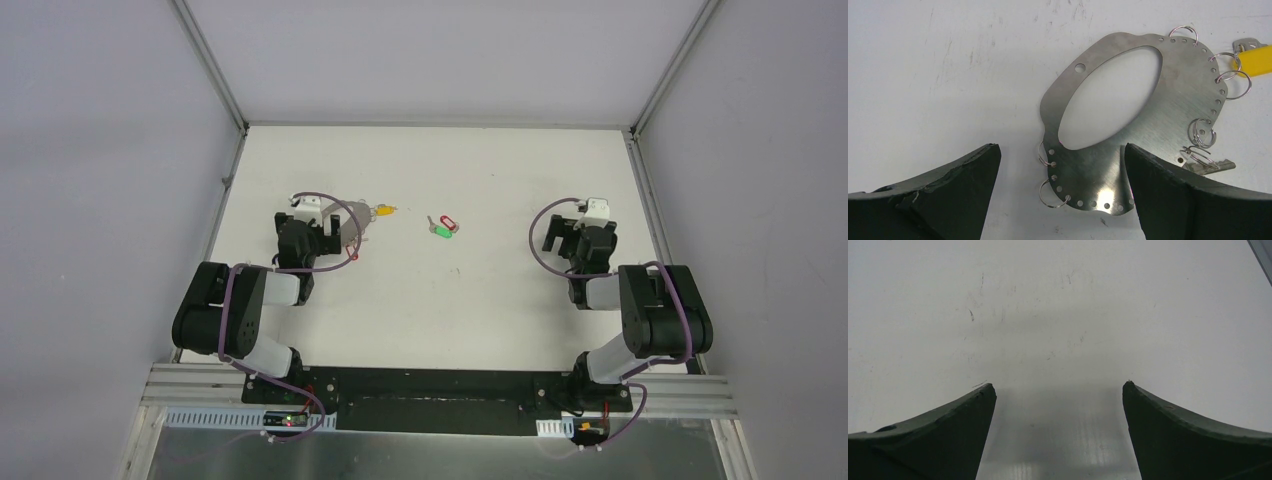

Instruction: Put the keys on the keyring

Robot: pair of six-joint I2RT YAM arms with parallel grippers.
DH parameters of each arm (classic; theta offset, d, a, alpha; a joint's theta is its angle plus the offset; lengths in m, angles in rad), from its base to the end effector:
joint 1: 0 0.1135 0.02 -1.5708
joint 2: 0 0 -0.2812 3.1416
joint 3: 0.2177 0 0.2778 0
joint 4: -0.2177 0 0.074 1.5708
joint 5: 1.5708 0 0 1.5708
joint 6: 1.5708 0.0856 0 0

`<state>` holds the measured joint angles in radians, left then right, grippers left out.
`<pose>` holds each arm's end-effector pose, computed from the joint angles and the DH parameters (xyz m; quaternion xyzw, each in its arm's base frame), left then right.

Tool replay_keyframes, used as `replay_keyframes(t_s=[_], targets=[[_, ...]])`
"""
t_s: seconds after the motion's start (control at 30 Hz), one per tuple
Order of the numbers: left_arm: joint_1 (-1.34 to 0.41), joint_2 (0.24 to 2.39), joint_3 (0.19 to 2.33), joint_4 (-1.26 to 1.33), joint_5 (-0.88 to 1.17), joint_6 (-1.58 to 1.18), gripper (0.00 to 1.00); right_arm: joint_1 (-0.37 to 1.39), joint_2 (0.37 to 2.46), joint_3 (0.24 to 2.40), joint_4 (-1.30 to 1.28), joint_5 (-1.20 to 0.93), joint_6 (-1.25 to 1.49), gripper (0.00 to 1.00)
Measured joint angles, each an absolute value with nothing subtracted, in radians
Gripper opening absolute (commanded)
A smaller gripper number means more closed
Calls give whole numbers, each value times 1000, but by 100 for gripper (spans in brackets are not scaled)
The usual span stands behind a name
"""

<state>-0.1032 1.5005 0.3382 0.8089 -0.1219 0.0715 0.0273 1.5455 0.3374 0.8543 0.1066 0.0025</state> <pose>0.3116 -0.0218 0.1139 0.0367 0.8188 0.0409 0.5715 0.3146 -0.0005 0.1072 0.0203 0.8197 -0.0352 0.5714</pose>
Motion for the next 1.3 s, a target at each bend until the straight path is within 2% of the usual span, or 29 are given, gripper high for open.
replay_keyframes(t_s=[0.17,0.27,0.33,0.4,0.47,0.6,0.67,0.8,0.9,1.0,1.3], targets=[[-105,1459,357,715,-122,70,99,26,1546,337,854,93,7,100],[-105,1380,496,442,-133,14,99,26,1546,337,854,90,7,100],[-105,1363,686,200,-138,-70,99,26,1536,348,808,92,10,100],[-105,1364,866,15,-131,-150,97,27,1494,418,616,109,40,100],[-105,1370,1002,-135,-109,-229,88,27,1441,564,343,153,139,100],[-105,1424,1129,-325,12,-341,81,23,1401,890,-66,151,312,100],[-105,1478,1151,-397,88,-389,75,22,1376,960,-191,115,369,100],[-105,1622,1195,-495,193,-447,60,18,1331,949,-416,25,445,100],[-105,1729,1244,-533,244,-466,59,9,1287,873,-543,-88,479,100],[-105,1798,1289,-554,257,-472,53,7,1185,770,-612,-223,508,100],[-105,1905,1414,-559,233,-462,49,6,882,636,-682,-500,541,100]])
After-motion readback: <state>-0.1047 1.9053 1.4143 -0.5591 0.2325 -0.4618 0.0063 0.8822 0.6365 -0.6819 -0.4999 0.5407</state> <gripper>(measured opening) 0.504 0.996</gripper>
